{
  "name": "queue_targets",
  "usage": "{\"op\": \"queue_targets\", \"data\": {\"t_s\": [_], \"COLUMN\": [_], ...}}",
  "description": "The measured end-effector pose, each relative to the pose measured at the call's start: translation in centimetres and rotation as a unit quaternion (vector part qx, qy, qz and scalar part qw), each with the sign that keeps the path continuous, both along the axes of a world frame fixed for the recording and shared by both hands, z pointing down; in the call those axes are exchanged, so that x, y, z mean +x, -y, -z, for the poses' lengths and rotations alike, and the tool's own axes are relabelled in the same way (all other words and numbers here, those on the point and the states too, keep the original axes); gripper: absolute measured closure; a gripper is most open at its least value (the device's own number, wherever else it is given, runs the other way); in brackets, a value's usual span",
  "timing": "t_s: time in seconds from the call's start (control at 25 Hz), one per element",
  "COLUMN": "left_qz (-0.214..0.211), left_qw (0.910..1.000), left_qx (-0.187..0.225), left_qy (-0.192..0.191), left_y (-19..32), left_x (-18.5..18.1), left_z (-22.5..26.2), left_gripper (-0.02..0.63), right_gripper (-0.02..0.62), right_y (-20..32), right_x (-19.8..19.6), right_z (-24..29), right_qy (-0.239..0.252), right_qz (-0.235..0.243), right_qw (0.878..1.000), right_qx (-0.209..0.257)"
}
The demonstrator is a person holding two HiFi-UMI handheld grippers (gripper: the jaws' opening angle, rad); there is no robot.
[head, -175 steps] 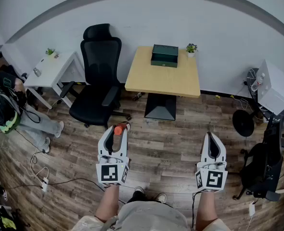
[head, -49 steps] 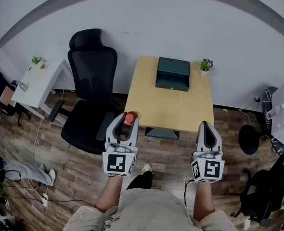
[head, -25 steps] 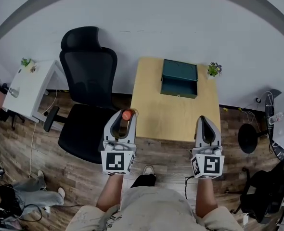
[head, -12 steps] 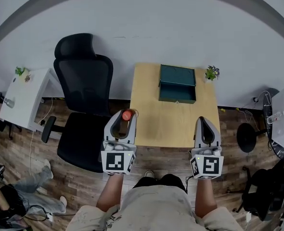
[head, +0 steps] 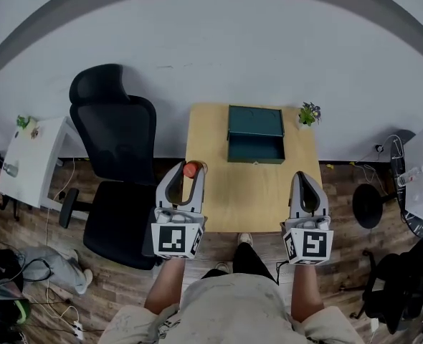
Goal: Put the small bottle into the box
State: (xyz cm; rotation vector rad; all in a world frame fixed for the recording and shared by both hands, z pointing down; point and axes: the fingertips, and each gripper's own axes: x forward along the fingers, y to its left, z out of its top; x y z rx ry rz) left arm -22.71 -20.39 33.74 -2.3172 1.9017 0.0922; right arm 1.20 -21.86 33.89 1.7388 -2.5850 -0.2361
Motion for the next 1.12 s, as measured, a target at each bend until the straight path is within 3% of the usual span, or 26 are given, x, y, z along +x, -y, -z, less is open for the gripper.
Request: {"op": "queue_targets", "data": {"t_s": [0.56, 1.12], "left_qz": [-0.034, -0.037], "left_qw": [0.9992, 0.9990], "left_qx": [0.014, 0.003], "left_qy": [0.017, 0.027], "left_y": [9.9, 13.0], "left_x": [5.8, 7.8], "left_z": [1.5, 0.8], "left_gripper": [0.463, 0.463], "right_gripper": [0.580, 0.580], "right_y": [8.6, 11.7], "right_x": [6.0, 7.9], "right_z": [0.6, -0.4], "right_qy": [0.014, 0.025], "right_qz": [-0.033, -0.035], "right_qw": [0.999, 0.999], "right_qx": [0.013, 0.005]}}
